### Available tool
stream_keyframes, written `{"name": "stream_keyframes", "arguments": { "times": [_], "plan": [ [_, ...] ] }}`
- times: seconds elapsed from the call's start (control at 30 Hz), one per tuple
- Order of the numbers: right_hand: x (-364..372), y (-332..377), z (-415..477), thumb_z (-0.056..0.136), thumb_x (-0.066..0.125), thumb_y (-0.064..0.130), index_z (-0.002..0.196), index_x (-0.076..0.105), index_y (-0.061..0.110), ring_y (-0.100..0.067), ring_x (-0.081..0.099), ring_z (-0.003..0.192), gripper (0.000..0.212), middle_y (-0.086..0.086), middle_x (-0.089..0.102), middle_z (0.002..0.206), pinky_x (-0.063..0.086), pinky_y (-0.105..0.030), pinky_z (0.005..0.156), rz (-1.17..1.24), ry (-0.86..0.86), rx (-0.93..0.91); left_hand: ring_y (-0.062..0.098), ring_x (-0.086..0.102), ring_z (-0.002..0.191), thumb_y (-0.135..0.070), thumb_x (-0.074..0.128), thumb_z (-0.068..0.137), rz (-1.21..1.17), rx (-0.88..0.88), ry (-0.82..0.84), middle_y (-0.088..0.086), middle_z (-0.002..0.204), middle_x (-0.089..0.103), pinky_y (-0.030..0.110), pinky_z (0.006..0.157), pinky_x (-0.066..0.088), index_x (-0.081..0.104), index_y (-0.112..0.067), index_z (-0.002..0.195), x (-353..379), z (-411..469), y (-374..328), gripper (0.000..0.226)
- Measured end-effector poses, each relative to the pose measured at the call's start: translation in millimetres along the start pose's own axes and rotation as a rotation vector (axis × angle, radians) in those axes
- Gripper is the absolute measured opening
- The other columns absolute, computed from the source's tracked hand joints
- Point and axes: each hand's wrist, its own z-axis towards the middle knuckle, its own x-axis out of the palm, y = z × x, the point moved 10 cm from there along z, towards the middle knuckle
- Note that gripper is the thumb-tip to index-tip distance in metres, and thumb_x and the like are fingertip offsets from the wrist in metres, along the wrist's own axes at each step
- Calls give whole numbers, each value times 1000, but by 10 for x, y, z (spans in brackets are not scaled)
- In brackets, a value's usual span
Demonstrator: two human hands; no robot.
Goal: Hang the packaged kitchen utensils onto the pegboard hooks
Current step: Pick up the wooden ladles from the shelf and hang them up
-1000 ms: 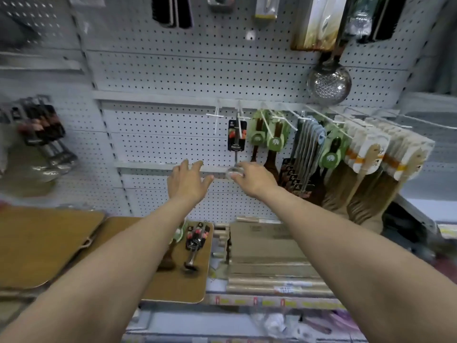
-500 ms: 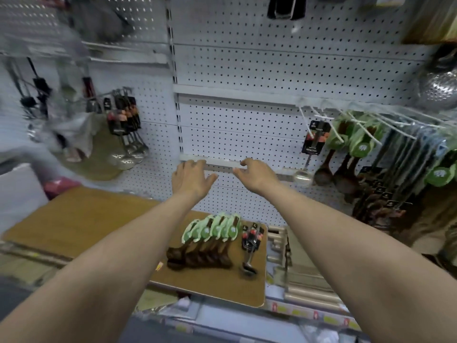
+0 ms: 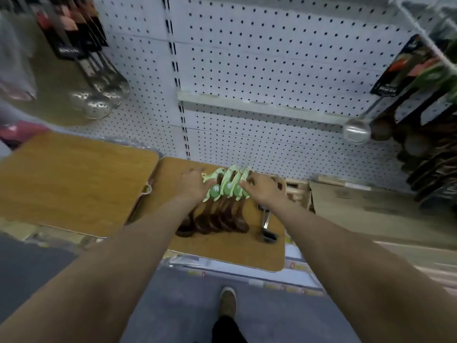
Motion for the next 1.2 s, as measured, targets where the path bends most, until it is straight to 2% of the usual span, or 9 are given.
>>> {"name": "stream_keyframes", "arguments": {
  "times": [0.17, 0.37, 0.5, 0.57, 0.67, 0.93, 1.0, 1.1, 1.2],
  "plan": [
    [533, -536, 481, 104, 48, 45, 128, 59, -11, -42, 58, 116, 61, -28, 61, 129, 46, -45, 99, 234, 100, 209, 30, 55, 123, -41, 60, 96, -154, -60, 159, 10, 136, 59, 32, 94, 41, 51, -13, 140, 823, 474, 139, 53],
    [1209, -1208, 974, 97, 56, 53, 126, 62, 4, -34, 64, 109, 57, -12, 67, 116, 50, -50, 102, 608, 189, 569, 28, 60, 117, -54, 53, 95, -194, -149, 362, 5, 131, 64, 33, 96, 47, 57, -22, 131, 1812, 904, 298, 48],
    [1523, -1515, 1217, 92, 62, 54, 111, 72, 11, -34, 68, 102, 47, -11, 74, 107, 53, -46, 100, 803, 157, 728, 29, 56, 121, -41, 46, 103, -201, -155, 413, 7, 128, 63, 23, 74, 29, 58, -14, 131, 2067, 1067, 205, 40],
    [1657, -1627, 1334, 90, 66, 53, 101, 73, 14, -31, 70, 100, 42, -10, 75, 106, 55, -46, 98, 894, 136, 760, 32, 60, 115, -43, 51, 100, -284, -198, 391, 10, 120, 67, 26, 78, 37, 61, -12, 125, 2235, 1196, 238, 41],
    [1752, -1655, 1417, 91, 66, 49, 110, 70, 9, -27, 72, 99, 44, -9, 76, 106, 55, -46, 98, 994, 128, 777, 34, 64, 104, -47, 56, 96, -369, -268, 383, 12, 108, 70, 32, 83, 47, 64, -9, 112, 2486, 1336, 318, 42],
    [1866, -1543, 1453, 90, 68, 51, 114, 69, 16, -27, 72, 99, 43, -6, 77, 103, 56, -47, 96, 1099, 129, 837, 29, 59, 114, -44, 62, 93, -584, -421, 357, 9, 121, 63, 42, 102, 47, 52, -11, 127, 2544, 1251, 406, 49],
    [1875, -1477, 1413, 88, 70, 51, 118, 69, 17, -28, 74, 94, 45, -7, 78, 103, 60, -45, 87, 1143, 146, 852, 25, 59, 118, -52, 62, 90, -629, -375, 339, 4, 124, 65, 44, 104, 46, 56, -18, 127, 2617, 1235, 421, 51],
    [1887, -1344, 1329, 88, 74, 45, 116, 71, 11, -22, 76, 72, 44, -9, 78, 97, 58, -30, 55, 1228, 198, 853, 21, 57, 123, -87, 46, 74, -692, -373, 325, -5, 129, 64, 47, 106, 46, 59, -38, 125, 3026, 1239, 719, 72],
    [1851, -1185, 1227, 87, 76, 41, 117, 71, 8, -21, 76, 81, 45, -7, 78, 96, 59, -33, 63, 1309, 243, 802, 20, 54, 123, -56, 40, 98, -782, -365, 287, -3, 131, 61, 42, 112, 39, 61, -22, 131, 2580, 1032, 498, 51]
  ]
}}
